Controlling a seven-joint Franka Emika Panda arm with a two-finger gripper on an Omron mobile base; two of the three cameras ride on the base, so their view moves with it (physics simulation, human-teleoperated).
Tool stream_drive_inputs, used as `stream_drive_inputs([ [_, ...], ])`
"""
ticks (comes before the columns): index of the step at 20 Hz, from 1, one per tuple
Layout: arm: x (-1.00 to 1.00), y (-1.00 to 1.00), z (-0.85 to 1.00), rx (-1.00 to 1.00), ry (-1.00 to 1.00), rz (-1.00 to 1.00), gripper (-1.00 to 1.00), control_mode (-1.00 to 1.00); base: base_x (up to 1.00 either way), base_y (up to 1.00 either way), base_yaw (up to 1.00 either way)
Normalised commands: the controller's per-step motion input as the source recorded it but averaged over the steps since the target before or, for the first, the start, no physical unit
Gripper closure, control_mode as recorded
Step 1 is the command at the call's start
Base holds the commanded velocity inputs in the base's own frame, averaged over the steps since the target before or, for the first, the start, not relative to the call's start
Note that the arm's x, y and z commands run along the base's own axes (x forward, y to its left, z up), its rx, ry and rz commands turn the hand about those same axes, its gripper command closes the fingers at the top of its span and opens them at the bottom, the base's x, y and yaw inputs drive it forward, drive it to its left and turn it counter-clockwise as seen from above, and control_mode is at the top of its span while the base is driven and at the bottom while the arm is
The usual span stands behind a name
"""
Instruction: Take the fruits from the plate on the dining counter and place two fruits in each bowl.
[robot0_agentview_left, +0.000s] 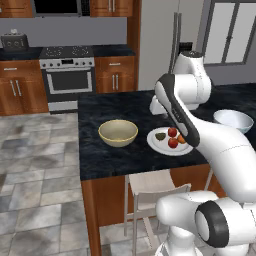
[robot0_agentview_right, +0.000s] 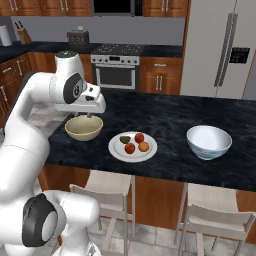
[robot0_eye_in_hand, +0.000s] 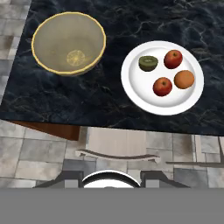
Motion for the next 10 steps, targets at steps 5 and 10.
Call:
stream_drive_inputs([
  [5, 0.00, -0.06, -0.25, 0.00, -0.03, 0.00, -1.00, -1.00, 0.00, 0.00, 0.00],
  [10, 0.09, -0.01, -0.58, 0.00, -0.12, -0.03, -1.00, -1.00, 0.00, 0.00, 0.00],
])
